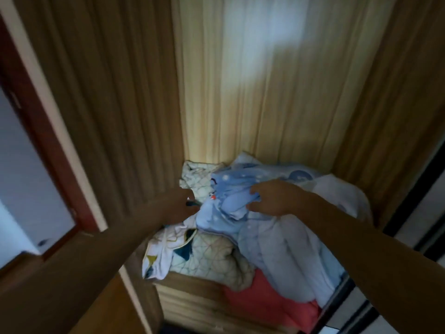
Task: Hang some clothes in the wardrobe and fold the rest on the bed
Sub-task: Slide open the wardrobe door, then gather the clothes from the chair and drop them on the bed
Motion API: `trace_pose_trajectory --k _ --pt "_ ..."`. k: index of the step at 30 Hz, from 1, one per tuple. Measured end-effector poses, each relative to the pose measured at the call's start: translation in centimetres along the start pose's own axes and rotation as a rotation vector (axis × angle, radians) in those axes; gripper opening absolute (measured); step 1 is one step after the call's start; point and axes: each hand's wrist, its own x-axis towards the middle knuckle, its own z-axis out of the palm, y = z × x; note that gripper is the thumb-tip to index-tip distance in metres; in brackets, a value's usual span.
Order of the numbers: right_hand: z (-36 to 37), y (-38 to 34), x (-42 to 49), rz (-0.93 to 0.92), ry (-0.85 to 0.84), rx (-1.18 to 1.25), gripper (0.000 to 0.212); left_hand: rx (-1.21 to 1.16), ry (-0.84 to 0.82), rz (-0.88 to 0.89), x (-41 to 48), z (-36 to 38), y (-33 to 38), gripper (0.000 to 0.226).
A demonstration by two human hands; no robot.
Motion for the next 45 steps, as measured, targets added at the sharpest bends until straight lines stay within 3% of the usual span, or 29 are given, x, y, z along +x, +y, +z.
trace_pose_trajectory --k 4,8,12,17,25,34,45 --pt "2.7 -8.1 1.8 -0.167 -0.087 -0.011 0.053 0.012 -0.024 -0.152 -7.2 0.2 -6.8 0.043" --pt "5.1 -18.5 2.0 -0.299 -0.149 -0.049 0.058 0.0 -0.038 -0.332 -16.4 -0.4 -13.6 0.05" --pt "7.6 -29.2 1.2 -0.418 -0.22 -0.008 0.041 0.009 0.0 -0.466 -26.3 -1.8 -19.9 0.049" --pt "10.8 -43.6 -0.8 -0.578 -0.283 -0.013 0.065 -0.008 -0.006 -0.653 -39.7 -2.5 -27.5 0.051" --pt "15.4 -64.5 -3.7 -0.869 -0.301 -0.149 0.066 -0.043 0.025 -1.011 -57.4 -3.6 -36.9 0.06" --pt "19.1 -84.8 -2.9 -1.16 -0.362 -0.274 0.066 -0.072 0.103 -1.329 -69.1 -4.8 -46.3 0.065" --pt "19.9 -108.8 2.7 -1.492 -0.406 -0.362 0.061 -0.112 0.207 -1.683 -76.0 -9.0 -59.7 0.066"
